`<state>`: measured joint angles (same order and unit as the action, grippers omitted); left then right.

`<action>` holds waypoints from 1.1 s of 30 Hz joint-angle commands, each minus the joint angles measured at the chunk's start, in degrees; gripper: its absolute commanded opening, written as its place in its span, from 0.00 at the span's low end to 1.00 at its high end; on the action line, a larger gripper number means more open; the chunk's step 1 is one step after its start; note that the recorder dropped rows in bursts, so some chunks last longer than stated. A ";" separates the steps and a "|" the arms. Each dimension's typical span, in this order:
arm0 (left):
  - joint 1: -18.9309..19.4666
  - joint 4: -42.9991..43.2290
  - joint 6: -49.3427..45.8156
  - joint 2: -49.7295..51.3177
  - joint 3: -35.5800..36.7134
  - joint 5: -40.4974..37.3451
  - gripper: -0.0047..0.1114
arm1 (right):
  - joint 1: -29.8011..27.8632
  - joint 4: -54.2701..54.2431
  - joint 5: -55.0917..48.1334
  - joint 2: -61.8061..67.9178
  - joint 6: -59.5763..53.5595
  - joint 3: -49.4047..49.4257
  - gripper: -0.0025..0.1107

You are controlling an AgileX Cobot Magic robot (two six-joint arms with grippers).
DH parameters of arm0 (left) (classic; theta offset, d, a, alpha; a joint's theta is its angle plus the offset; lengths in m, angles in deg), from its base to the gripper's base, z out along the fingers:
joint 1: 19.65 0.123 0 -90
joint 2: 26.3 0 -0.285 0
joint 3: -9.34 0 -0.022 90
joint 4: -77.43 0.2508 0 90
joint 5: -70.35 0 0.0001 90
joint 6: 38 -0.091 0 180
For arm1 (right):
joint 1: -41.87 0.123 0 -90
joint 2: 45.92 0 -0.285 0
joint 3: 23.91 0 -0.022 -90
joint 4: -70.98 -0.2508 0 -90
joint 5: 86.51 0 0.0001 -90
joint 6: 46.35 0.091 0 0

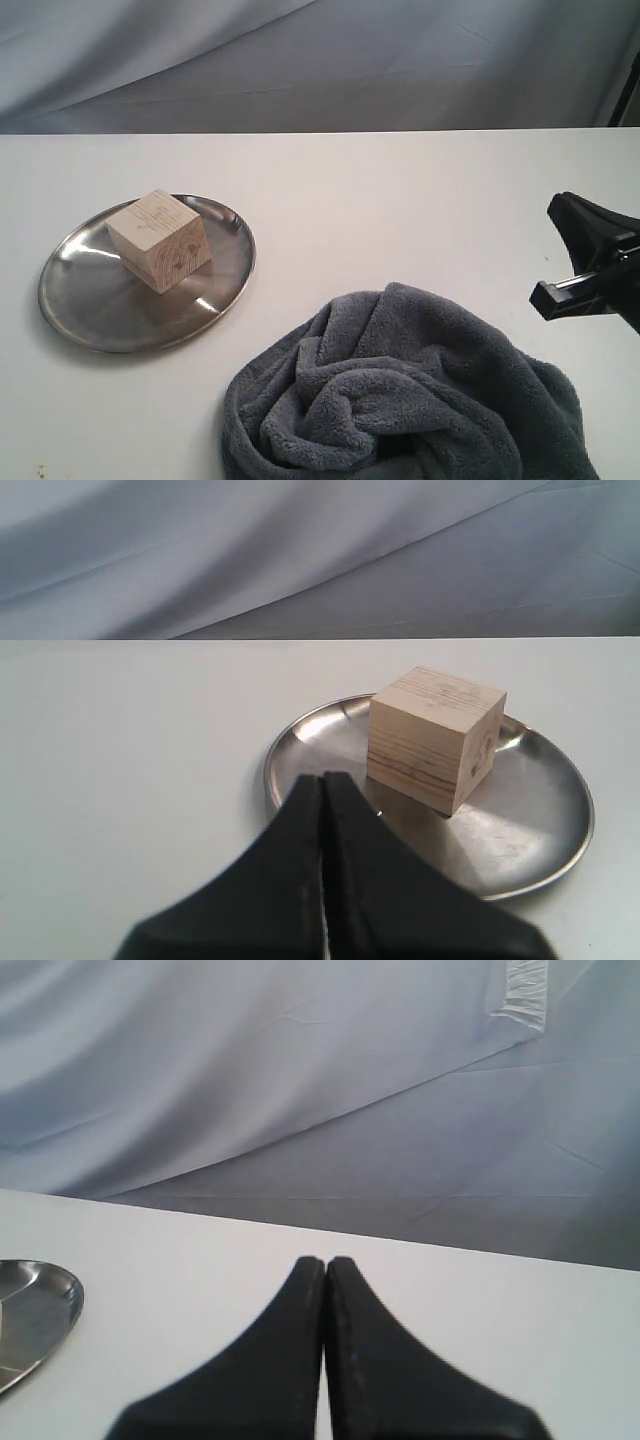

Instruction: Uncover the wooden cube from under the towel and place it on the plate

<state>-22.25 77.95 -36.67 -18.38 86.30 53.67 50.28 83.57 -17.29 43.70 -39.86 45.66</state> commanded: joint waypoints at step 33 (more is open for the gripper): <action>-0.29 -0.15 0.05 -0.13 0.26 0.39 0.04 | -23.18 -18.19 -63.49 -70.66 -9.03 7.64 0.02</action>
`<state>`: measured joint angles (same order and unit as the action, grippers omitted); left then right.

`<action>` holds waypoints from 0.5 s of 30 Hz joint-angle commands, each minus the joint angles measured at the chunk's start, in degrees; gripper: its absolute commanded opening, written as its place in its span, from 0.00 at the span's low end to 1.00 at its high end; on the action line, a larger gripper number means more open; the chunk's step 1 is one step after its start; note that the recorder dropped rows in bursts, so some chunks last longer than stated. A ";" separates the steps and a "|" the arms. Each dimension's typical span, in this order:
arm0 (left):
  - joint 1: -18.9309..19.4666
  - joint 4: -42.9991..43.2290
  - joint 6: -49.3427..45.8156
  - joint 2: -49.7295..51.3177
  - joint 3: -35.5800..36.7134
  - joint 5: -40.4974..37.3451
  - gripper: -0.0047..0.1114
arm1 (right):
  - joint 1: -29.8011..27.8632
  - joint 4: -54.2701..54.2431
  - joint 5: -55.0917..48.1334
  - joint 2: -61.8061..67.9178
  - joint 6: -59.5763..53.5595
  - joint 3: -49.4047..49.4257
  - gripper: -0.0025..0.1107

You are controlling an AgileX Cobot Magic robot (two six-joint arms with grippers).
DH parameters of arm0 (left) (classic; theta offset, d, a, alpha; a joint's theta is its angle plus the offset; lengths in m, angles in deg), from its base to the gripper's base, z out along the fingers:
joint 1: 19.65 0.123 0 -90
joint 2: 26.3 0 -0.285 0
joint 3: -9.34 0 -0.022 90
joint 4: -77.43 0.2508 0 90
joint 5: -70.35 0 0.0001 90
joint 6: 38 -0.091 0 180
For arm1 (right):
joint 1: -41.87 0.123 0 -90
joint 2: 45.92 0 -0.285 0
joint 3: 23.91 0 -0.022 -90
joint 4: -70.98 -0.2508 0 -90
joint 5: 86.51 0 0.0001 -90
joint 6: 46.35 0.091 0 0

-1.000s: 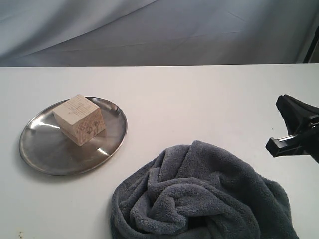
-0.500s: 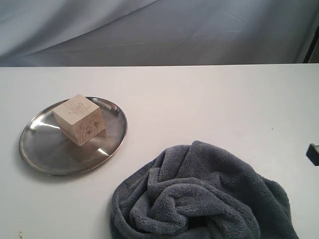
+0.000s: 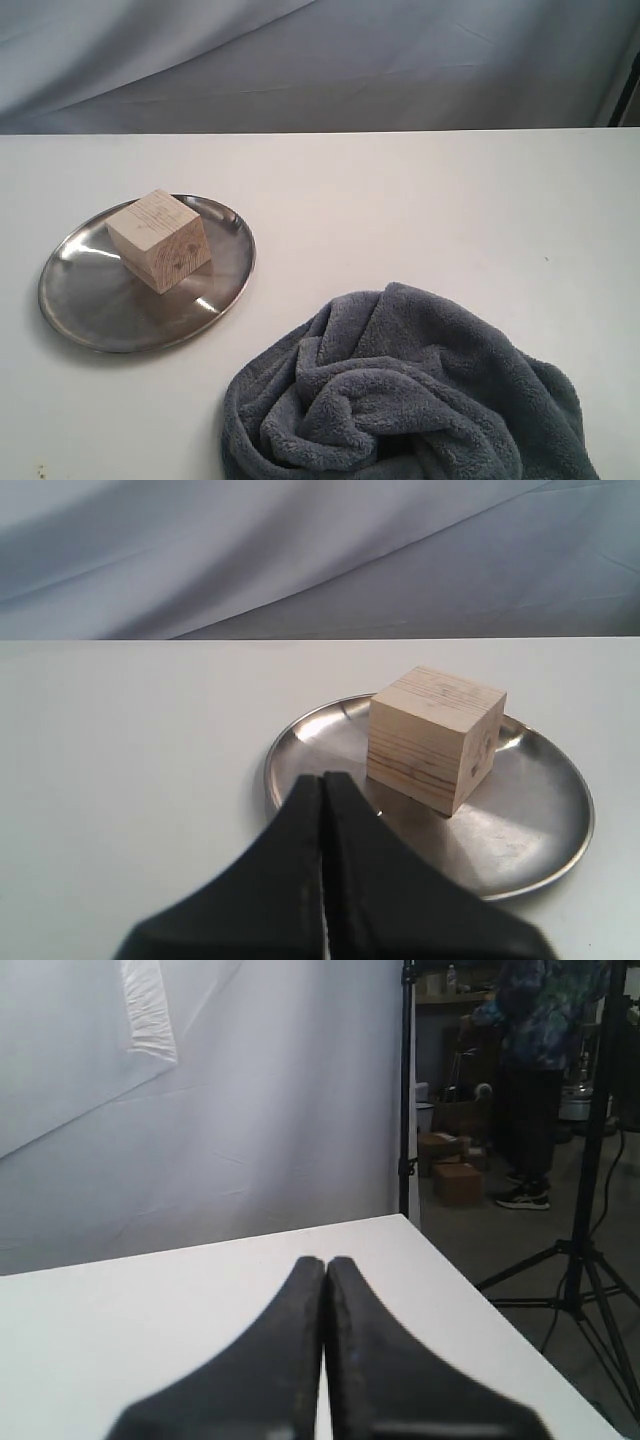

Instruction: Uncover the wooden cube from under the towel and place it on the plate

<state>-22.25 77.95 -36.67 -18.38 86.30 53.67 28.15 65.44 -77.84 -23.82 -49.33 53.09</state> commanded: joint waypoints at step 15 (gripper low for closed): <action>-0.29 -0.15 0.05 -0.13 0.26 0.39 0.04 | -0.94 0.36 -20.83 -14.31 -5.97 0.22 0.02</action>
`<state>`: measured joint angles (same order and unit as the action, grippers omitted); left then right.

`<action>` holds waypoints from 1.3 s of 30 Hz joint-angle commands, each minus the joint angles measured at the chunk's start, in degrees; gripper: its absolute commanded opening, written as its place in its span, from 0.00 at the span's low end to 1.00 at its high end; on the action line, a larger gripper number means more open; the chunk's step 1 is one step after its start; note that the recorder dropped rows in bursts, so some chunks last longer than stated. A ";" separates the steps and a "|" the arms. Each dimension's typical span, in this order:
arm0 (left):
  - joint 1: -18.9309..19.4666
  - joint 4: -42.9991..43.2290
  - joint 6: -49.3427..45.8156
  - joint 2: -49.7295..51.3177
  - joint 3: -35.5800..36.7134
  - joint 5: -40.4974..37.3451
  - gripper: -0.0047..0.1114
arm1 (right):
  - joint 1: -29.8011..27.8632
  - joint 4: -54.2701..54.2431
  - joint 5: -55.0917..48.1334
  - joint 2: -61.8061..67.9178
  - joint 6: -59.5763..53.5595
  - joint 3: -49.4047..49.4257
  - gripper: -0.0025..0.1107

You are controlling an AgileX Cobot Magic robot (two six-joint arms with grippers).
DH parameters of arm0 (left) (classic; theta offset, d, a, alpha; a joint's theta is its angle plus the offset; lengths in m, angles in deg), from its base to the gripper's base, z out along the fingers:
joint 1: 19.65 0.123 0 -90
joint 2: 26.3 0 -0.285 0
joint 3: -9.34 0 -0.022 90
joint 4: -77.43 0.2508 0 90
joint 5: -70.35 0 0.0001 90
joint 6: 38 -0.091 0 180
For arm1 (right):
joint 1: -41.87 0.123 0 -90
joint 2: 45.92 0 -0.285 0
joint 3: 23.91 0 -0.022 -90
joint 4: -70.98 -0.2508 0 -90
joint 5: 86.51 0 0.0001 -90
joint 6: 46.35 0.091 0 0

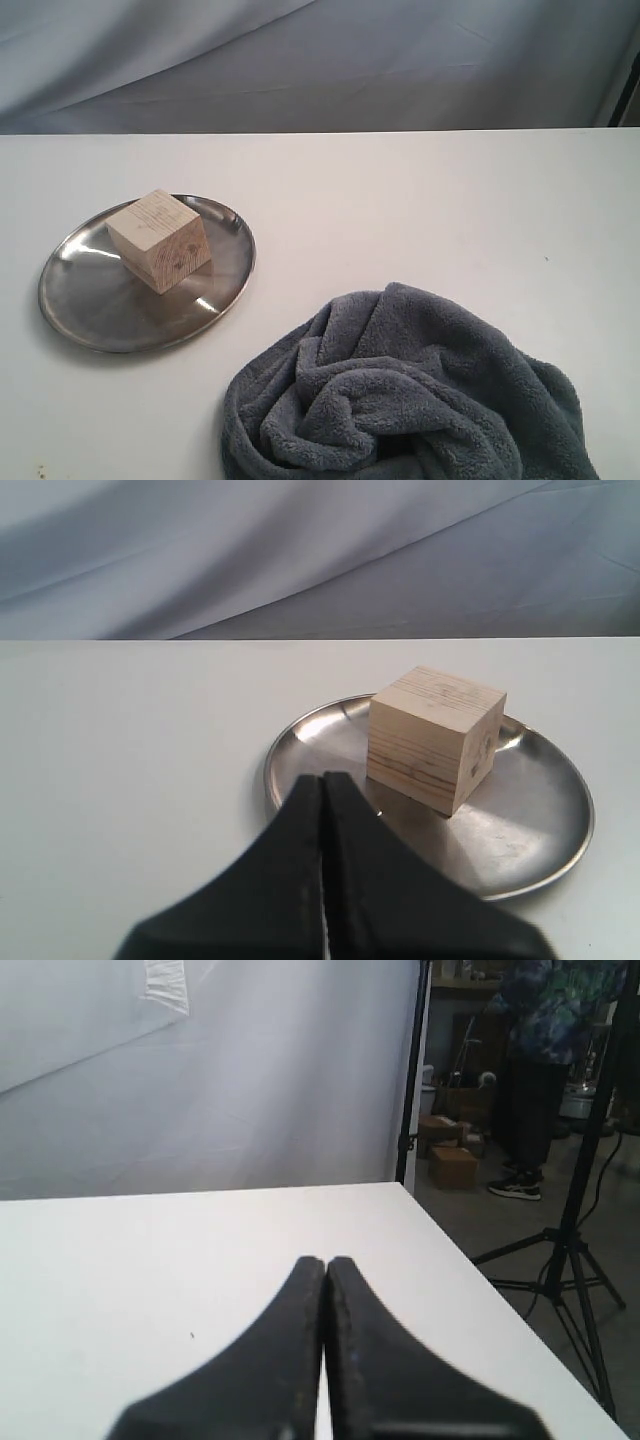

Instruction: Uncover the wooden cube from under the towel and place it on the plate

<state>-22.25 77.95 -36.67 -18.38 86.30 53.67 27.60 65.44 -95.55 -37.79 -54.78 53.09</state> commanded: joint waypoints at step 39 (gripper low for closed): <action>-0.29 -0.15 0.05 -0.13 0.26 0.39 0.04 | 13.08 -0.64 -11.44 -0.35 -5.71 0.22 0.02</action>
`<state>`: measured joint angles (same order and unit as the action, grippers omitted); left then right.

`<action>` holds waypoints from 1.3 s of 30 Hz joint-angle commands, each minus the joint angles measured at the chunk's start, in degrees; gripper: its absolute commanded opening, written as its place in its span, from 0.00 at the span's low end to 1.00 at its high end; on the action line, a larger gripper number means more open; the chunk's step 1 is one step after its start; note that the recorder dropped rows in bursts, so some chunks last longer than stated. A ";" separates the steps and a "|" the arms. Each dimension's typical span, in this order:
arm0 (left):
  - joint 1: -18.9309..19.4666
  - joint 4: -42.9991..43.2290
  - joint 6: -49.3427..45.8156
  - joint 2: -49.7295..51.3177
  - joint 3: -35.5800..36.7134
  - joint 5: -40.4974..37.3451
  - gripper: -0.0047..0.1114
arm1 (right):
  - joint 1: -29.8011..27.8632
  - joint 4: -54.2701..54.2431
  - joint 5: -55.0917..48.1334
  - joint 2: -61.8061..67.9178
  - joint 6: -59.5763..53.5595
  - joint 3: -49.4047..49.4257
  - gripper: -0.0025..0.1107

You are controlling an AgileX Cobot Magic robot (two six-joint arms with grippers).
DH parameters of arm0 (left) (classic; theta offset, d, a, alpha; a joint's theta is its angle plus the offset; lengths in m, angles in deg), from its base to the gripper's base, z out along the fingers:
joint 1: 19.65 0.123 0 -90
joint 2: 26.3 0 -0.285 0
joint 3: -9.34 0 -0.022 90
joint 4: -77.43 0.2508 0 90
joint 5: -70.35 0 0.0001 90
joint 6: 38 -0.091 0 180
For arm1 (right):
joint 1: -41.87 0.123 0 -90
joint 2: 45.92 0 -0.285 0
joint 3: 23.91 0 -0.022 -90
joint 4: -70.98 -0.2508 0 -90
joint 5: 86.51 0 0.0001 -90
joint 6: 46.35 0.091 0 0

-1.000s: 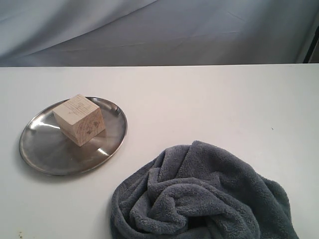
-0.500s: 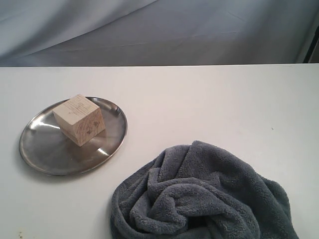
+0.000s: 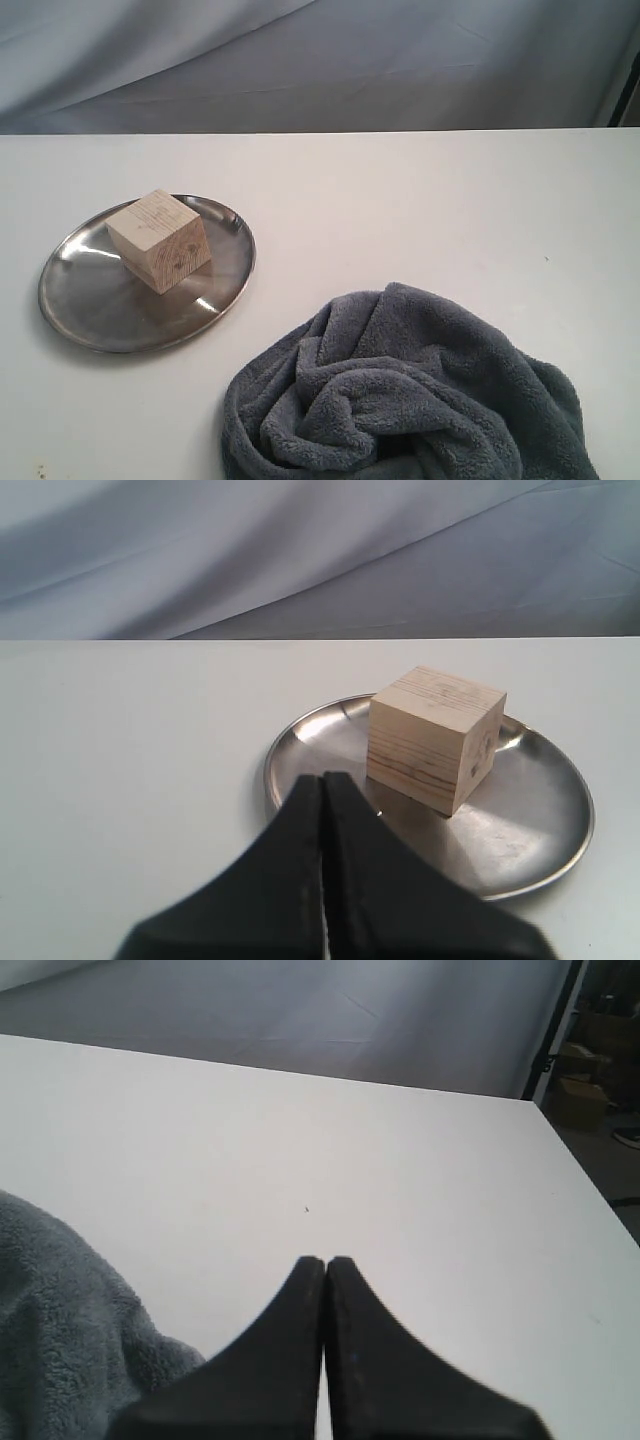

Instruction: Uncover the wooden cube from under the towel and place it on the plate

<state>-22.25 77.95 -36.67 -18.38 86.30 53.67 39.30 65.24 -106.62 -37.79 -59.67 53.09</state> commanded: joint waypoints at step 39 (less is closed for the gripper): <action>-0.29 -0.15 0.05 -0.13 0.26 0.39 0.04 | 2.60 -0.29 -0.37 -0.35 -1.03 0.22 0.02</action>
<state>-22.25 77.95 -36.67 -18.38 86.30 53.67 41.87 65.24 -107.03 -37.79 -60.30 53.09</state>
